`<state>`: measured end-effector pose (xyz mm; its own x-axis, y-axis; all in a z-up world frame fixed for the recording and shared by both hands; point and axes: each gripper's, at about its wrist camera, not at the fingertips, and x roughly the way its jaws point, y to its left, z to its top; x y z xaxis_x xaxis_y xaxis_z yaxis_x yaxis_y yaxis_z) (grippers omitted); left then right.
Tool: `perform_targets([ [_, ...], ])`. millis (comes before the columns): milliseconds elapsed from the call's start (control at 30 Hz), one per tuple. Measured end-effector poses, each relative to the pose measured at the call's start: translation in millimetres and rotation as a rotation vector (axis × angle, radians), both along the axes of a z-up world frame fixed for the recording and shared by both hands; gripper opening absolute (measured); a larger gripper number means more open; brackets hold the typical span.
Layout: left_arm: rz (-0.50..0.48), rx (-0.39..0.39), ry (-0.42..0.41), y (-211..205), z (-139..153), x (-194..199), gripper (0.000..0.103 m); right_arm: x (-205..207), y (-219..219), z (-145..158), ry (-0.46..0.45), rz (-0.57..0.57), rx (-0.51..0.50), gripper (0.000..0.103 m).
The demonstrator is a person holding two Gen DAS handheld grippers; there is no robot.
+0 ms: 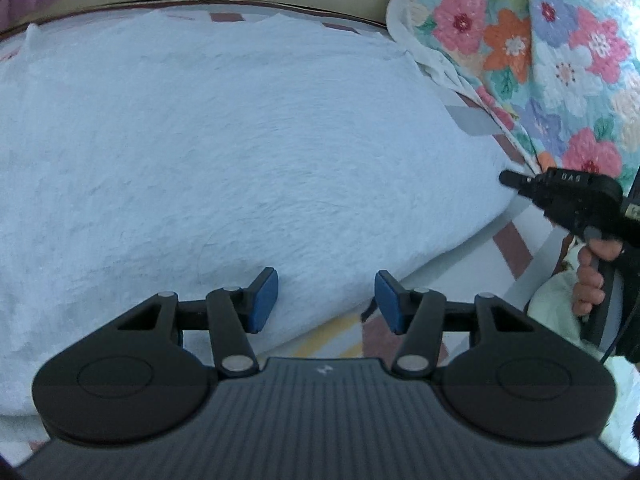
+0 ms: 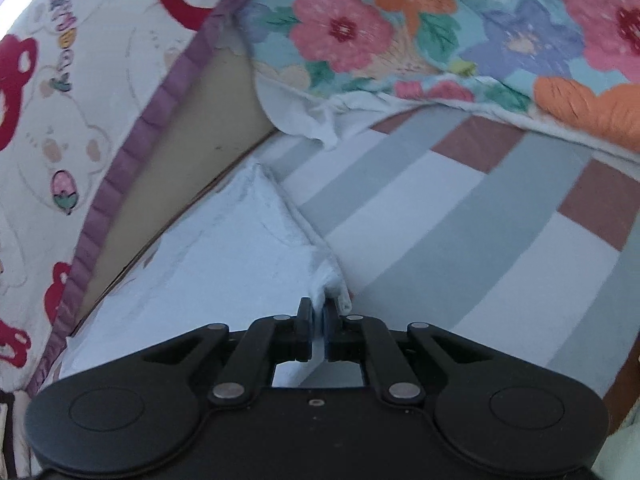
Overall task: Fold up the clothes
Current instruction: 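Pinch the shirt end with the right gripper and lift it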
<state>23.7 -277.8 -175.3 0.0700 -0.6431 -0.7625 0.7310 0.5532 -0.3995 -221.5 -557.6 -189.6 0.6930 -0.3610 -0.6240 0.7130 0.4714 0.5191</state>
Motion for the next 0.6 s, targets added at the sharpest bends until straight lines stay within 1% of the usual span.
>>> perform_targets([
  [33, 0.006, -0.002, 0.005, -0.1, -0.4, 0.0, 0.053, 0.6, -1.9, -1.9, 0.006, -0.014, 0.019, 0.015],
  [67, 0.011, -0.003, 0.006, -1.8, -0.5, 0.0, 0.053, 0.3, -3.9, -4.7, 0.003, -0.021, 0.042, 0.022],
  [100, 0.016, -0.004, 0.006, -1.9, -0.8, -0.6, 0.053, -0.9, -4.8, -8.3, -0.014, -0.033, 0.064, 0.034],
  [133, 0.022, -0.006, 0.006, -0.9, -0.5, -0.8, 0.053, -2.1, -5.8, -11.8, -0.030, -0.045, 0.085, 0.041],
  [167, 0.028, -0.008, 0.007, -0.4, -0.6, -1.3, 0.053, -3.3, -6.8, -15.3, -0.047, -0.056, 0.106, 0.046],
  [233, 0.038, -0.010, 0.013, 0.5, -0.2, -0.9, 0.053, -4.0, -7.8, -19.9, -0.081, -0.076, 0.128, 0.050],
  [300, 0.048, -0.010, 0.023, 2.8, 0.4, 0.2, 0.053, 1.0, -8.5, -21.8, -0.096, -0.070, 0.109, 0.050],
  [333, 0.053, -0.008, 0.030, 2.7, 1.0, 1.1, 0.053, 6.1, -9.4, -22.0, -0.099, -0.042, 0.094, 0.044],
  [367, 0.057, -0.007, 0.037, 2.6, 1.5, 2.1, 0.053, 11.7, -9.8, -21.5, -0.099, -0.013, 0.075, 0.006],
  [433, 0.079, -0.028, 0.054, 7.8, 4.4, 5.9, 0.053, 33.4, -2.8, -8.5, -0.021, 0.069, -0.049, 0.008],
  [467, 0.097, -0.046, 0.063, 12.5, 6.8, 8.6, 0.053, 43.5, 3.9, 2.0, -0.002, 0.113, -0.125, 0.008],
  [533, 0.196, -0.119, 0.076, 34.1, 15.6, 19.8, 0.053, 57.8, 15.6, 22.9, -0.020, 0.180, -0.212, 0.008],
  [600, 0.283, -0.175, 0.084, 56.4, 23.8, 30.2, 0.053, 72.2, 22.7, 44.9, -0.069, 0.246, -0.225, 0.008],
])
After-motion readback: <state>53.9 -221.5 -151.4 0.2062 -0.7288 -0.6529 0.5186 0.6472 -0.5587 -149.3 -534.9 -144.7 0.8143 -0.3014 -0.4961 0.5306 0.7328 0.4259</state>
